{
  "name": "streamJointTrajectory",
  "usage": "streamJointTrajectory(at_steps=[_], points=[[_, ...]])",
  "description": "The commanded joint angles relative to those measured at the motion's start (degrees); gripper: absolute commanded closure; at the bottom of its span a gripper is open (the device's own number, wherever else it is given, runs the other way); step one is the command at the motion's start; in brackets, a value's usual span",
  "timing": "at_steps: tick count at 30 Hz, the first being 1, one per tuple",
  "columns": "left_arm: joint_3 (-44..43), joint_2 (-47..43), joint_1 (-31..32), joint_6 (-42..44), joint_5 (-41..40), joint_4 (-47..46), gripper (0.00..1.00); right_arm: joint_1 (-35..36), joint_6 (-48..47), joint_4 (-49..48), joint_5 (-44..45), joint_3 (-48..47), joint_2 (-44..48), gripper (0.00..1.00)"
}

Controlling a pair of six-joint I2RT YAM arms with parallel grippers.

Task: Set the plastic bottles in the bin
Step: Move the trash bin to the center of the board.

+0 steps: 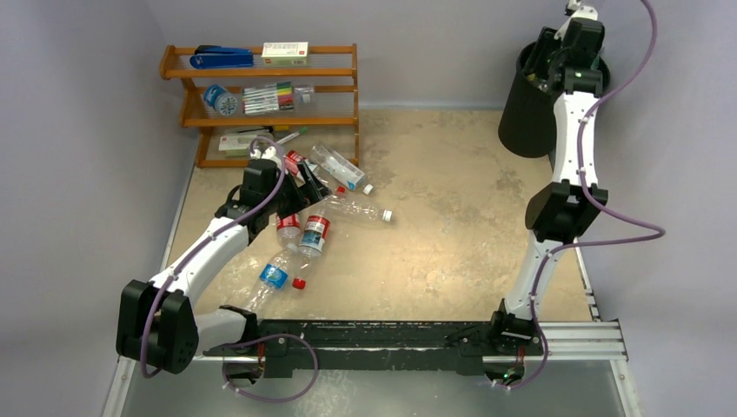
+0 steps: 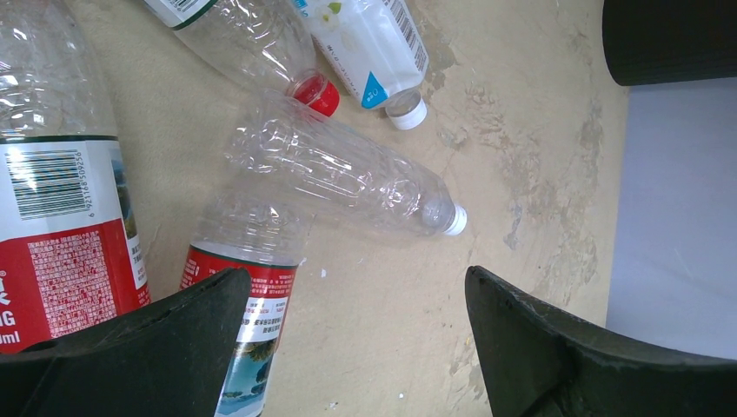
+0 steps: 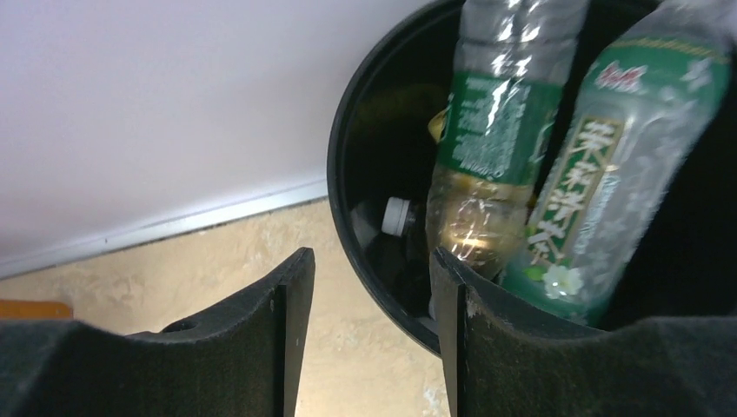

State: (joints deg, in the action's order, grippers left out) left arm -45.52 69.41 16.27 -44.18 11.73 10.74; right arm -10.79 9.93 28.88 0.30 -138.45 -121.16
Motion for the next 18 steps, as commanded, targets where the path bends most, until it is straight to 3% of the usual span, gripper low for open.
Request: streamJointTrajectory(at_steps=[1, 18], points=[[-1.33, -0.29, 0.43, 0.45, -0.35, -2.22, 0.05, 0.5, 0.1, 0.36, -3.26, 0.04, -0.6, 0.46], [-0.66, 1.38, 0.38, 0.24, -0.21, -3.8, 0.05, 0.48, -0.57, 2.9, -1.7, -3.47, -9.06, 0.53]])
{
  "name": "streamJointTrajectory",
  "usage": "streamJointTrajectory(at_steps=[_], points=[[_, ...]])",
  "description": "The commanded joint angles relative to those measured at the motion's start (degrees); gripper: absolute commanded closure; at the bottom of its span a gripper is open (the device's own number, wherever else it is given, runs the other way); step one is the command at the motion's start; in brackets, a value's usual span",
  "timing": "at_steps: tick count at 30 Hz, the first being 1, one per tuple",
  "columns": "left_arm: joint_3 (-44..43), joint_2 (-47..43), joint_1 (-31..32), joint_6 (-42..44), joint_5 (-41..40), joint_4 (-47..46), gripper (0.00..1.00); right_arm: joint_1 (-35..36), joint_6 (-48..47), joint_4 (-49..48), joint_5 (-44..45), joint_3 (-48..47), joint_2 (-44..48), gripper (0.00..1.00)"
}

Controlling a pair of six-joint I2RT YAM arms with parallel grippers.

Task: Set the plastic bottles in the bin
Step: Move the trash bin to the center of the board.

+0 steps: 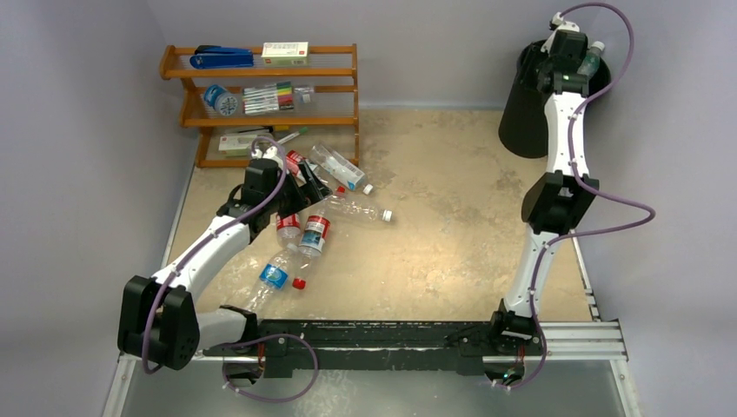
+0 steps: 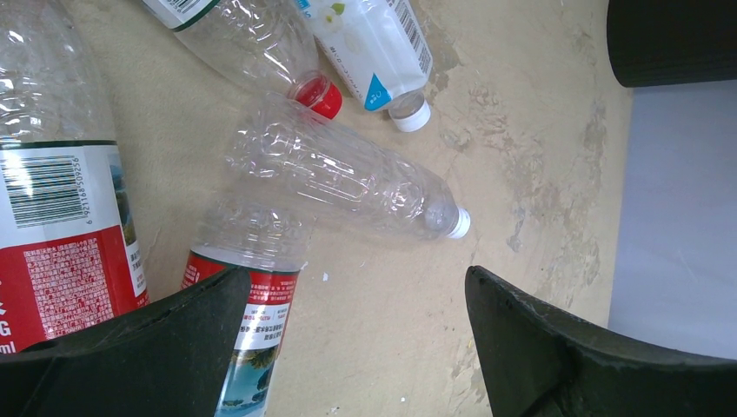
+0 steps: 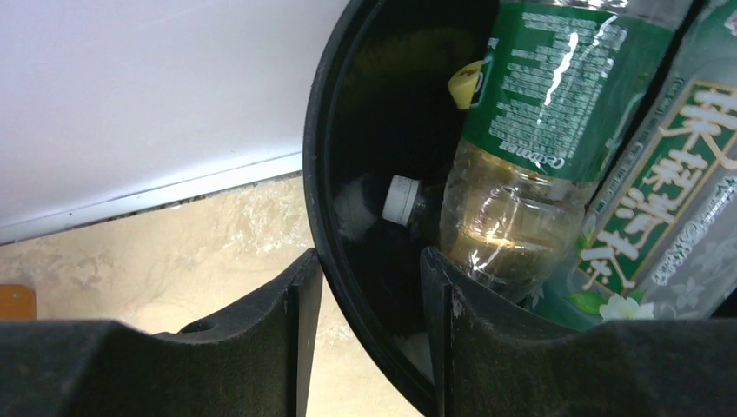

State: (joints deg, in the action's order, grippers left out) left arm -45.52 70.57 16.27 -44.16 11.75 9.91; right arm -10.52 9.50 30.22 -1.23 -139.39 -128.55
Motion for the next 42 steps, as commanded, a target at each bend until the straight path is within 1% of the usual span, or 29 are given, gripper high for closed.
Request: streamJointTrajectory(at_steps=[1, 5, 8, 9, 13, 14, 26, 33, 37, 42], points=[[-0.72, 0.29, 0.42, 0.23, -0.26, -2.89, 0.05, 0.23, -0.17, 1.53, -0.29, -2.76, -2.07, 0.54], [-1.01, 0.53, 0.4, 0.41, -0.41, -2.82, 0.05, 0.24, -0.16, 1.69, -0.93, -3.08, -3.47, 0.61], [-1.17, 0.73, 0.41, 0.5, -0.41, -2.72, 0.05, 0.24, -0.2, 1.77, -1.23, -3.22, -3.81, 0.7], [-1.23, 0.78, 0.4, 0.49, -0.41, -2.71, 0.05, 0.24, -0.25, 1.9, -1.23, -3.37, -3.81, 0.74], [-1.33, 0.9, 0.43, 0.57, -0.48, -2.7, 0.05, 0.24, -0.48, 2.37, -1.33, -3.74, -3.28, 0.98], [-1.28, 0.89, 0.36, 0.57, -0.48, -2.7, 0.05, 0.24, -0.44, 2.45, -1.17, -3.73, -2.91, 1.0], [-0.67, 0.37, 0.42, 0.28, -0.24, -3.19, 0.05, 1.77, -0.13, 3.12, -3.67, -0.15, 3.09, 1.0], [-0.05, -0.74, 0.42, -0.09, -0.18, -3.25, 0.05, 6.5, -0.58, 5.79, -4.19, 0.99, 5.11, 1.0], [0.71, -1.65, 0.35, -0.23, -0.15, -3.23, 0.05, 10.71, -1.36, 5.43, -2.44, 4.35, 7.4, 1.0], [1.37, -2.82, 0.41, -0.31, -0.19, -2.98, 0.05, 12.87, -1.38, 4.59, -2.39, 7.89, 10.16, 1.0]])
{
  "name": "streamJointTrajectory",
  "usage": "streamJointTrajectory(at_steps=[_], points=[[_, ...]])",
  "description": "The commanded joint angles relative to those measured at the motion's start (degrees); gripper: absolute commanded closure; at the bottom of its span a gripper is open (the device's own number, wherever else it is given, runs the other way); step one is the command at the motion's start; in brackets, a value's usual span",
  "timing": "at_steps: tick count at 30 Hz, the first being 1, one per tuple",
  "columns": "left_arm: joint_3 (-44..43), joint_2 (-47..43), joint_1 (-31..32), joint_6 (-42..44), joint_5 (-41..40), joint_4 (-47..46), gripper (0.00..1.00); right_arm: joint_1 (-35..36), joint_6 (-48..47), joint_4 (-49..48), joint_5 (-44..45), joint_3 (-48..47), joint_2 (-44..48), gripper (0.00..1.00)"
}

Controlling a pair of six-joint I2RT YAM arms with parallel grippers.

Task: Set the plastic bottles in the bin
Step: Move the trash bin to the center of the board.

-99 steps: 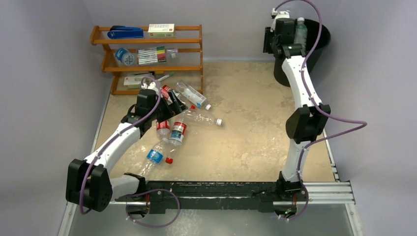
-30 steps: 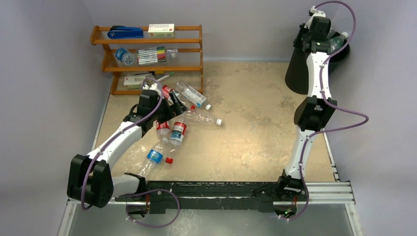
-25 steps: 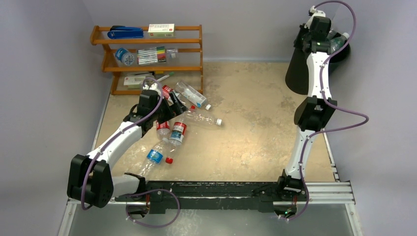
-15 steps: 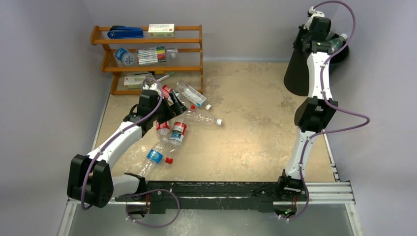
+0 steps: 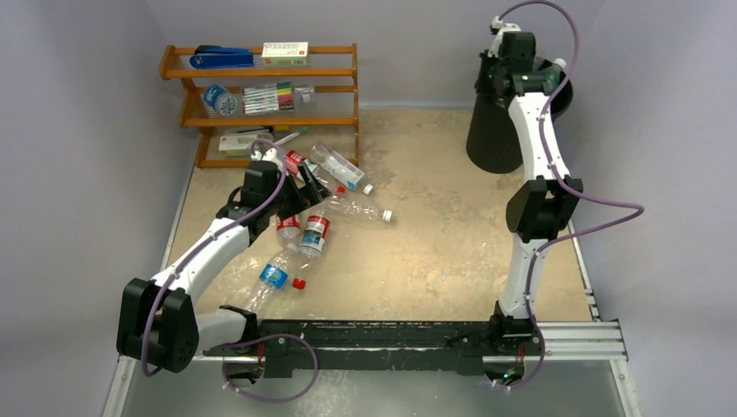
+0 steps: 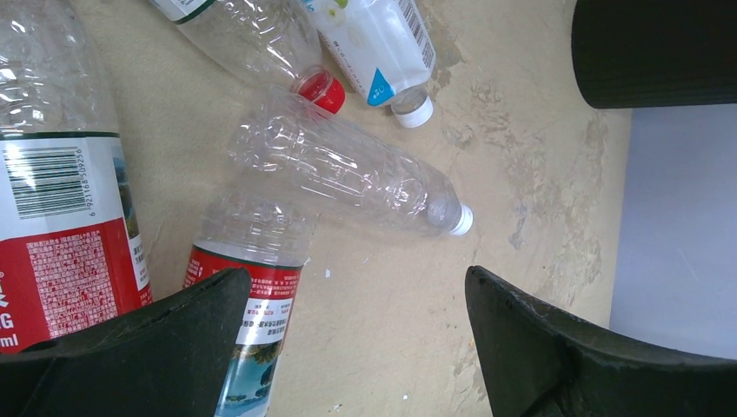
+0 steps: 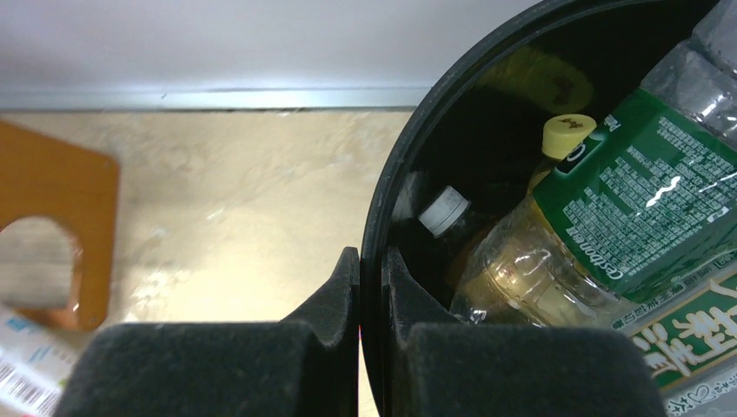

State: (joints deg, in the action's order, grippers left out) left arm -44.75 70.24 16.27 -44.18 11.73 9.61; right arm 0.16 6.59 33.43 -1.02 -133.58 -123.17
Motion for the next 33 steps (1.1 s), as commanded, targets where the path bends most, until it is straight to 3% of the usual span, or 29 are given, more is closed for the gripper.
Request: streamJointTrajectory(at_steps=[1, 9, 17, 19, 27, 33], points=[[0.8, -2.73, 0.41, -0.29, -0.22, -2.58, 0.05, 2.8, 1.5, 1.33, -2.41, 2.73, 5.65, 1.0], [1.16, -2.97, 0.42, -0.64, -0.13, -3.01, 0.05, 8.89, 1.19, -0.74, -0.96, 11.69, 12.14, 1.0], [1.27, -3.71, 0.43, -0.39, -0.26, -2.21, 0.05, 9.24, 1.57, -2.5, 0.04, 17.56, 15.77, 0.44], [1.1, -3.93, 0.4, -0.21, -0.51, -1.77, 0.05, 9.24, 1.58, -2.46, 0.9, 17.58, 16.96, 0.39], [-0.26, -3.81, 0.42, 0.27, -1.08, -0.68, 0.05, 10.6, -0.13, -3.05, -1.1, 17.89, 23.34, 0.31], [-2.46, -2.77, 0.35, 1.3, -2.22, 1.33, 0.05, 18.0, -2.39, -4.92, -7.35, 22.49, 26.48, 0.32]])
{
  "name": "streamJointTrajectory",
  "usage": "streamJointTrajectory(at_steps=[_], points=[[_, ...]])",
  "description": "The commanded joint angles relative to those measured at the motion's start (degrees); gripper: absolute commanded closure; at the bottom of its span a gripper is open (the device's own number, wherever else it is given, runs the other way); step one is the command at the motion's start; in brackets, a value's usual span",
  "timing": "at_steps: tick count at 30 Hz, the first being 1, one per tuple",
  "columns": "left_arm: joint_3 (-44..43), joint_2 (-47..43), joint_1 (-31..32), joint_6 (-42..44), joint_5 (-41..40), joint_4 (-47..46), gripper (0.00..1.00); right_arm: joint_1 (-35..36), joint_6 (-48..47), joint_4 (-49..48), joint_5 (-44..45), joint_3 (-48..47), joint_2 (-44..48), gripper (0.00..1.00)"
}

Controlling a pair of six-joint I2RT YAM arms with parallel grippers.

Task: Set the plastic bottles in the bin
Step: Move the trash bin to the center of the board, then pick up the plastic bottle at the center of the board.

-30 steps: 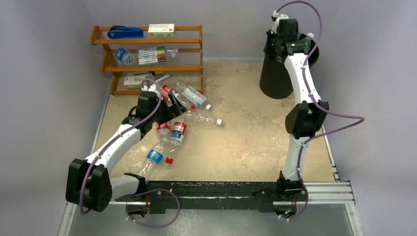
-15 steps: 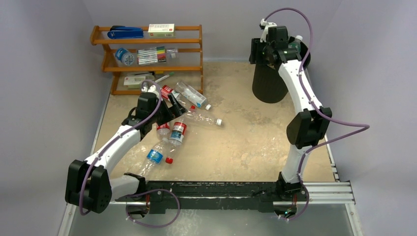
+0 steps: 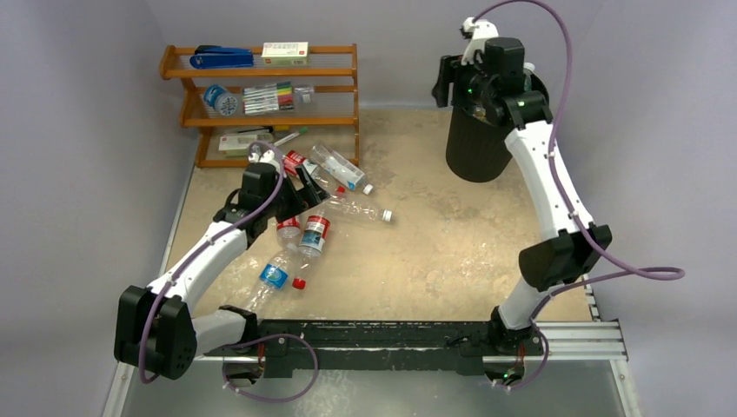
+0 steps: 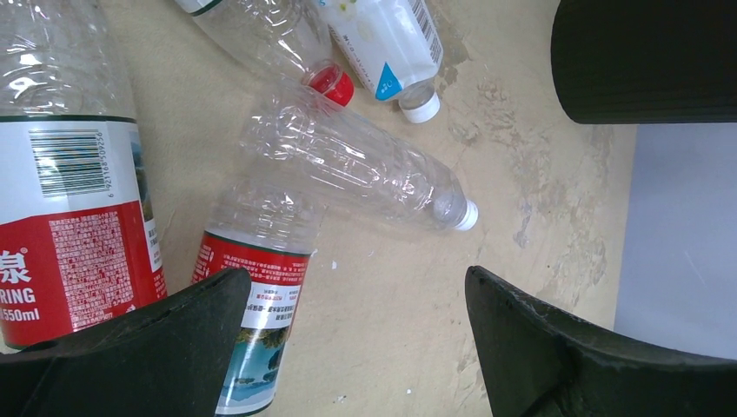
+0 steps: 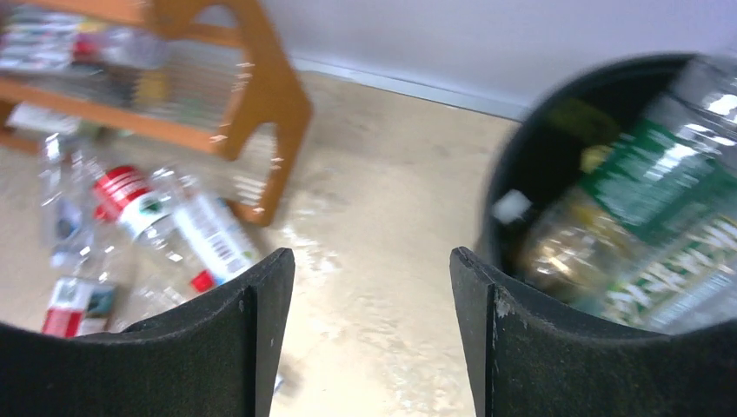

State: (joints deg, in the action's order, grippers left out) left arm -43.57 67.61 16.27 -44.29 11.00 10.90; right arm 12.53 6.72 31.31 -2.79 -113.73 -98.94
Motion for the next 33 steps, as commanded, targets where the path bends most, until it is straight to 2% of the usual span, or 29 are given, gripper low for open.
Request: streamJointTrajectory(at_steps=[1, 6, 9, 13, 20, 30, 33], points=[[-4.26, -0.07, 0.3, 1.67, -1.94, 0.78, 0.05, 7.58, -3.0, -3.15, -6.01, 3.57, 2.4, 0.32], [-6.86, -0.11, 0.11, 3.79, -5.16, 5.21, 0.05, 18.74, -4.55, -6.53, -7.91, 10.45, 1.9, 0.33], [-7.75, -0.37, -0.54, 4.57, -6.48, 7.23, 0.05, 22.31, -4.08, -9.63, -7.85, 14.55, -0.51, 0.34], [-7.82, -1.6, -3.36, 4.92, -8.12, 9.95, 0.05, 23.59, -2.63, -16.56, -8.42, 18.04, -4.79, 0.36], [-6.16, -4.41, -8.71, 5.86, -6.96, 12.68, 0.05, 24.27, -3.83, -25.13, -6.43, 17.69, -13.2, 0.34], [-4.25, -4.3, -9.5, 6.03, -6.35, 11.95, 0.05, 24.96, -6.49, -29.77, -7.27, 15.8, -21.07, 0.31], [-4.11, -3.55, -9.55, 5.97, -5.64, 11.15, 0.05, 25.18, -7.39, -30.81, -5.13, 16.02, -22.42, 0.3]])
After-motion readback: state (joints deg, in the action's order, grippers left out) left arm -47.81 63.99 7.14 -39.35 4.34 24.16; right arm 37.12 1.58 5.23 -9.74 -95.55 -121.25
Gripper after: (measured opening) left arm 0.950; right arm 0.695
